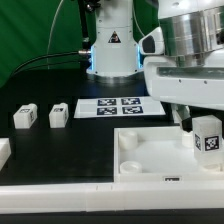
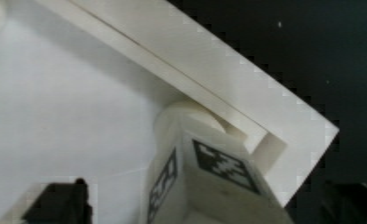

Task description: Assemble one leg

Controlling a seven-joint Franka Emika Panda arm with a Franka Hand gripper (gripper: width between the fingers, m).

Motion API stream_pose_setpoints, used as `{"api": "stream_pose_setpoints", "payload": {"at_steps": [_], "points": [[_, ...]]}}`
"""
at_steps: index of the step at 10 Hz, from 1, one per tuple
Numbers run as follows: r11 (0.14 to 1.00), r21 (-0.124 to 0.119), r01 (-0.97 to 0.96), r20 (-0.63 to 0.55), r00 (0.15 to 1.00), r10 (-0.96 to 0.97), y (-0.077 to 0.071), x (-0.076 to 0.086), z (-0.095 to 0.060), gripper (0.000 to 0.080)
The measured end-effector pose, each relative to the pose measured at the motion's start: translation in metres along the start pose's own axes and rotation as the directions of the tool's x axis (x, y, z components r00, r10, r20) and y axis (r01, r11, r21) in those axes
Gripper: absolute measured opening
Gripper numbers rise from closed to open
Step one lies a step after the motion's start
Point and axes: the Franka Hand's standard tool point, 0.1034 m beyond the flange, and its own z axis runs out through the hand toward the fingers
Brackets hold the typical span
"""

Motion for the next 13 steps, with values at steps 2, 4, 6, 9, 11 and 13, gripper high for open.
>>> {"api": "stream_pose_setpoints", "payload": {"at_steps": [2,4,6,9,11,13], "points": [[0.973,-0.003,0.232,-0.004,0.973,-0.232,-0.0018,0.0012,-0.0008,0.0649],[0.873,-0.012,0.487,0.005,0.873,-0.487,-0.0047,0.0055,-0.0033,0.0649],[0.775,-0.017,0.632,0.009,0.775,-0.632,-0.0063,0.0069,-0.0049,0.0649],[0.725,-0.015,0.688,0.005,0.726,-0.688,-0.0074,0.0070,-0.0052,0.0649],[0.725,-0.015,0.688,0.005,0.725,-0.688,-0.0074,0.0070,-0.0052,0.0389],[0.727,-0.018,0.686,0.004,0.728,-0.686,-0.0056,0.0094,-0.0053,0.0294]]}}
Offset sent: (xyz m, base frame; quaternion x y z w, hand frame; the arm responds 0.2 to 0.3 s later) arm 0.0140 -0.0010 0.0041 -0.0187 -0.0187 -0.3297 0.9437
